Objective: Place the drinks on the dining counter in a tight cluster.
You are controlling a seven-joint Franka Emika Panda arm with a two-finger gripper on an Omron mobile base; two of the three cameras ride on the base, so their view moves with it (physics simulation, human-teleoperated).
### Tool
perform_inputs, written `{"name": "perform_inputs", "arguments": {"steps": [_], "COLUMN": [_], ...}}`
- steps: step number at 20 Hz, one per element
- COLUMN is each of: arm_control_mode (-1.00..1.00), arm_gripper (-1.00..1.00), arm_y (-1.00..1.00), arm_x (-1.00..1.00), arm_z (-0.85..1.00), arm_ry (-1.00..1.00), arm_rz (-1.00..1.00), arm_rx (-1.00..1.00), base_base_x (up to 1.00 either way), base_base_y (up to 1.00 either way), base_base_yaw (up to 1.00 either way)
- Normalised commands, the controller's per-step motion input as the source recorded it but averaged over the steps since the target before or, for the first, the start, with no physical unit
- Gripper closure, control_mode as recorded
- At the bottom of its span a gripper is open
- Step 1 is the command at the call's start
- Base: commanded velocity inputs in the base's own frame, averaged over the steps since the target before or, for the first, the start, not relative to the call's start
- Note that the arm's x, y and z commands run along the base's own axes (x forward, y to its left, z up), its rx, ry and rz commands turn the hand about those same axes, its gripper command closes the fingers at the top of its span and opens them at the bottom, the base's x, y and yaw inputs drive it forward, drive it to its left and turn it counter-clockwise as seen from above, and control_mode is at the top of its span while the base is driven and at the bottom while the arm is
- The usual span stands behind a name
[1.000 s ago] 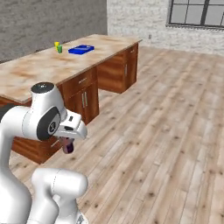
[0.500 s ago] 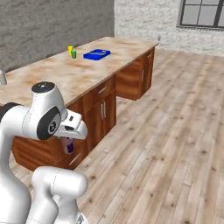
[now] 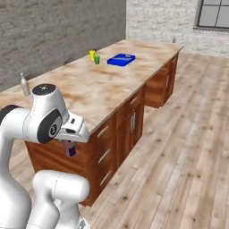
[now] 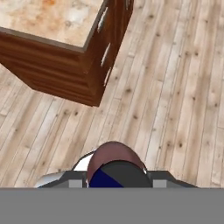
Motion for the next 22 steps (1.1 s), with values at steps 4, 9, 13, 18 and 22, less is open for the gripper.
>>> {"name": "perform_inputs", "arguments": {"steps": [4,9,13,18,22], "arm_control_mode": [1.00,1.00,1.00,1.00,1.00], "arm_gripper": [1.00,1.00,1.00,1.00,1.00], "arm_y": [0.00,0.00,0.00,0.00,0.00], "arm_x": [0.00,0.00,0.00,0.00,0.00], "arm_z": [0.00,0.00,0.00,0.00,0.00], "arm_ry": [0.00,0.00,0.00,0.00,0.00], "arm_rz": [0.00,0.00,0.00,0.00,0.00], "arm_rx": [0.00,0.00,0.00,0.00,0.00], "base_base_x": [0.84,1.00,1.00,0.97,0.58], "base_base_y": [1.00,1.00,1.00,1.00,0.95], "base_base_yaw": [0.00,-0.06,-0.10,-0.16,-0.26]}}
